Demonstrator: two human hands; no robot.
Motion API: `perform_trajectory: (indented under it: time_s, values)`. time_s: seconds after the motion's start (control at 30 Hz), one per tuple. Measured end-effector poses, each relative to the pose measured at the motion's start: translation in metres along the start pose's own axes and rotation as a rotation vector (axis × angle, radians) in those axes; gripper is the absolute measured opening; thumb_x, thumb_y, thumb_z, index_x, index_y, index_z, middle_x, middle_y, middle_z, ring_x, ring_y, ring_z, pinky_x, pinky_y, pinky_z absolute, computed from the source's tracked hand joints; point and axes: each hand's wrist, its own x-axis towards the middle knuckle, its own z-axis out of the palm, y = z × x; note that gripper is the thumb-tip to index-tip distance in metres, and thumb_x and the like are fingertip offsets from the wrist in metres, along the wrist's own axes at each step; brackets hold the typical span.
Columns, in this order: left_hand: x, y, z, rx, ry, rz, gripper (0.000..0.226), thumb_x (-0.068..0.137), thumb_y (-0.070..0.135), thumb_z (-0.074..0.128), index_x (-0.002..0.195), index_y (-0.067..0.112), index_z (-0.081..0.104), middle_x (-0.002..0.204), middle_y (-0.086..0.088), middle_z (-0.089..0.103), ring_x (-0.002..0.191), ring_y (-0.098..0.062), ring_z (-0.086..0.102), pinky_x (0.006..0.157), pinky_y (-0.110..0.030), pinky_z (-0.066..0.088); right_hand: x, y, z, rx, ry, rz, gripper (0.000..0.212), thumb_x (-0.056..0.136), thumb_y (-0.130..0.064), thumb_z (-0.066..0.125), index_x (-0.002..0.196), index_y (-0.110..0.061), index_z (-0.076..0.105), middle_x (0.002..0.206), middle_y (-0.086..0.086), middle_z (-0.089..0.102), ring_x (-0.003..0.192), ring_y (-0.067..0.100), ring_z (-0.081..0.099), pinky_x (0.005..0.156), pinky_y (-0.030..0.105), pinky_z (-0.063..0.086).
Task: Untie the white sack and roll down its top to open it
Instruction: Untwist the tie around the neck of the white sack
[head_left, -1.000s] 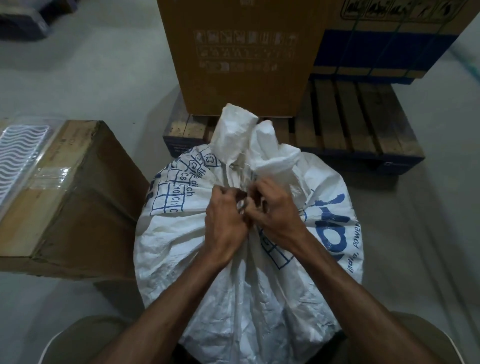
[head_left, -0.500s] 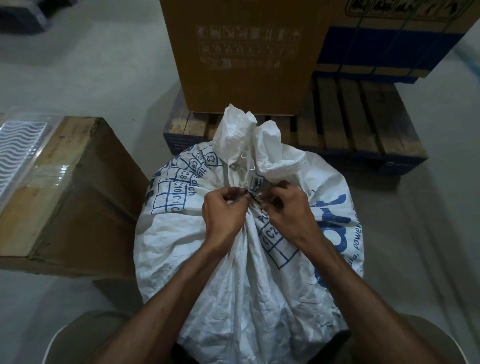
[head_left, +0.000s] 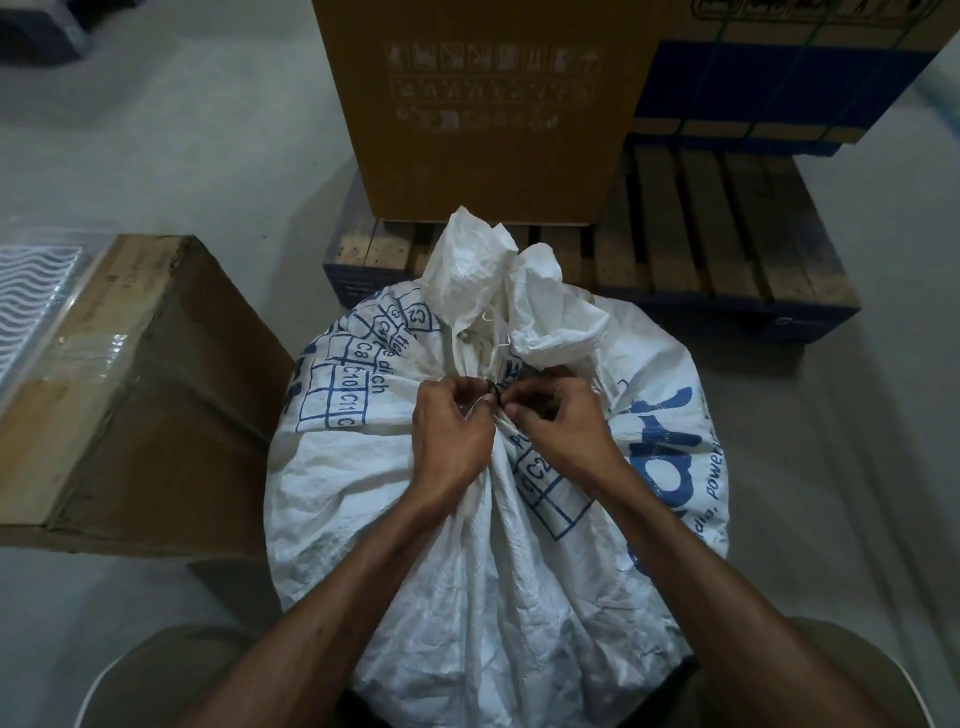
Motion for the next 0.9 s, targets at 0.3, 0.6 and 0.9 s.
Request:
perform_trajectory:
  time_s: [0.3, 0.6, 0.9]
  values:
    - [0.010, 0.009, -0.008, 0.740, -0.132, 0.273, 0.044, 0.104, 0.042, 0.037, 0.119, 0.003, 0.049, 0.114, -0.018, 0.052, 0.095, -0.039, 0.060, 0.076, -0.044, 0.046, 0.005, -0.003, 0.004, -0.184, -0.068, -0.183, 0.015, 0.079, -0.008, 0.068, 0.087, -0.020, 0.074, 0.080, -0.009, 0.072, 0.074, 0.006, 0.068, 0.069, 0.030, 0.057]
    - [0.019, 0.020, -0.026, 0.997, 0.024, 0.360, 0.038, 0.086, 0.042, 0.034, 0.064, 0.018, 0.054, 0.064, -0.005, 0.061, 0.054, -0.024, 0.048, 0.056, -0.030, 0.031, 0.002, -0.008, 0.014, -0.659, 0.065, -0.430, 0.027, 0.084, -0.021, 0.067, 0.109, -0.014, 0.064, 0.118, 0.007, 0.062, 0.094, 0.030, 0.061, 0.070, 0.042, 0.056]
    - [0.045, 0.036, -0.069, -0.416, -0.462, -0.397, 0.030, 0.087, 0.022, 0.040, 0.059, 0.027, 0.033, 0.055, 0.007, 0.031, 0.049, -0.012, 0.024, 0.051, -0.028, 0.016, 0.013, -0.005, 0.001, -0.505, -0.003, -0.350, 0.011, 0.093, -0.018, 0.063, 0.103, -0.020, 0.063, 0.118, -0.007, 0.058, 0.092, 0.015, 0.057, 0.071, 0.035, 0.053]
